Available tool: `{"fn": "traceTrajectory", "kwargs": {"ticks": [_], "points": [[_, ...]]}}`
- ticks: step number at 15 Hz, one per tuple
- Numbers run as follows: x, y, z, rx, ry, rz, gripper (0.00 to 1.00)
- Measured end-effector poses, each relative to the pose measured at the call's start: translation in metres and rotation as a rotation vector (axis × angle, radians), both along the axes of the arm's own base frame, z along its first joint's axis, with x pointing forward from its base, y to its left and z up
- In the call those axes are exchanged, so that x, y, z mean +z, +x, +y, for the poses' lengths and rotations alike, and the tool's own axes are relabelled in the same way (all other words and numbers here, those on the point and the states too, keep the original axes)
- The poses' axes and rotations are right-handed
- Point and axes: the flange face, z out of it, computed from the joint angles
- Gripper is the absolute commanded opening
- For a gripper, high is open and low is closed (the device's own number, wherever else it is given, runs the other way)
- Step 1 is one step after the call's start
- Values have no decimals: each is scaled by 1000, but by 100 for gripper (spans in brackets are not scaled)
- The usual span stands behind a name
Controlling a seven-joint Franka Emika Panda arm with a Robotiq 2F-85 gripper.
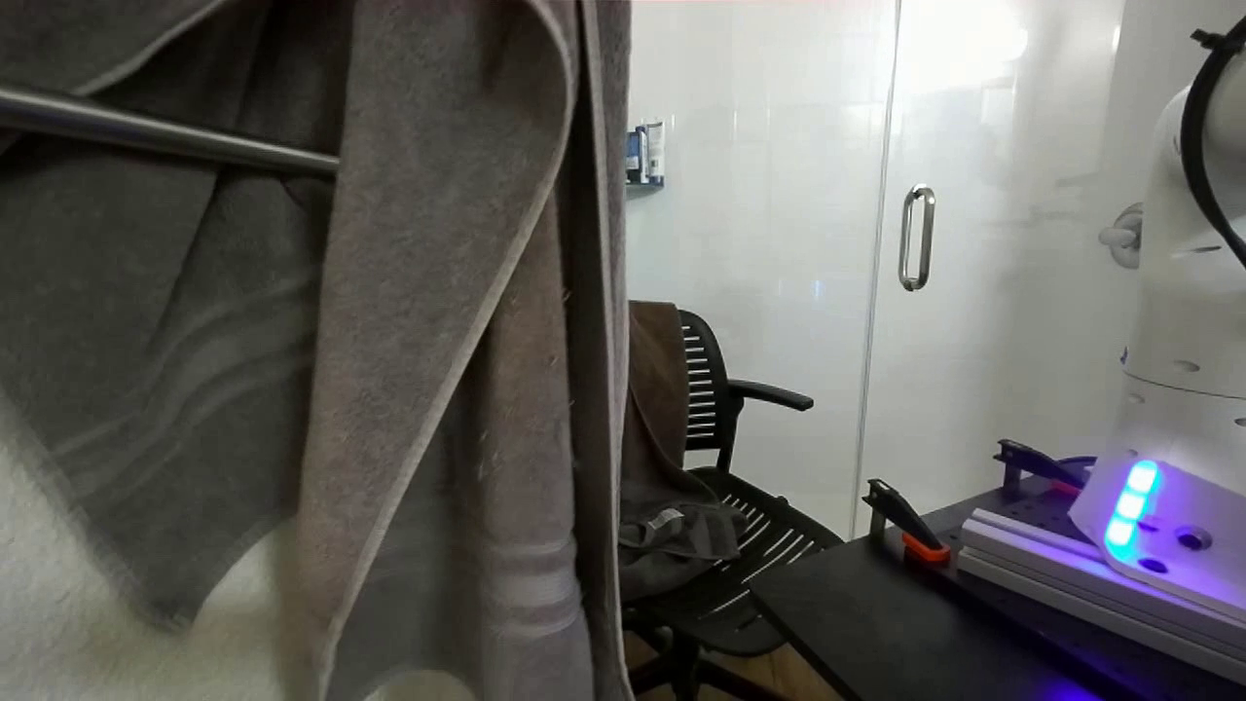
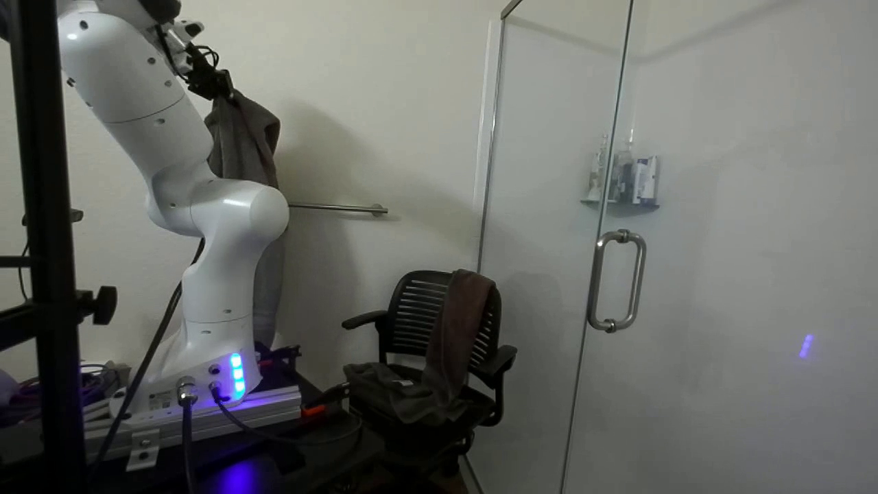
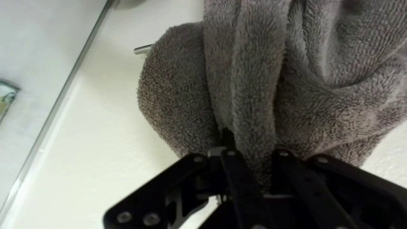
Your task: Hang the brown towel on the backrest of the black chair, remove the grey towel from the rail and put it on the seat of the black chair
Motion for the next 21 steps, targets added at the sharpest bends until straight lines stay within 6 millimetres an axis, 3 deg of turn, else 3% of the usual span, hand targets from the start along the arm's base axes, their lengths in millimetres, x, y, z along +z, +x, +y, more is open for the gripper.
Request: {"fn": "traceTrajectory", "kwargs": {"ticks": [3, 4, 9, 13, 16, 18, 21], "points": [[30, -19, -6, -26, -30, -48, 17], [31, -18, -5, -28, -32, -48, 4], [28, -6, -2, -65, -44, -66, 4], [97, 29, -23, -206, 59, -162, 4], [154, 45, -51, -320, 148, -215, 4], [190, 51, -80, -404, 206, -241, 4], [231, 55, -147, -552, 293, -262, 4]]}}
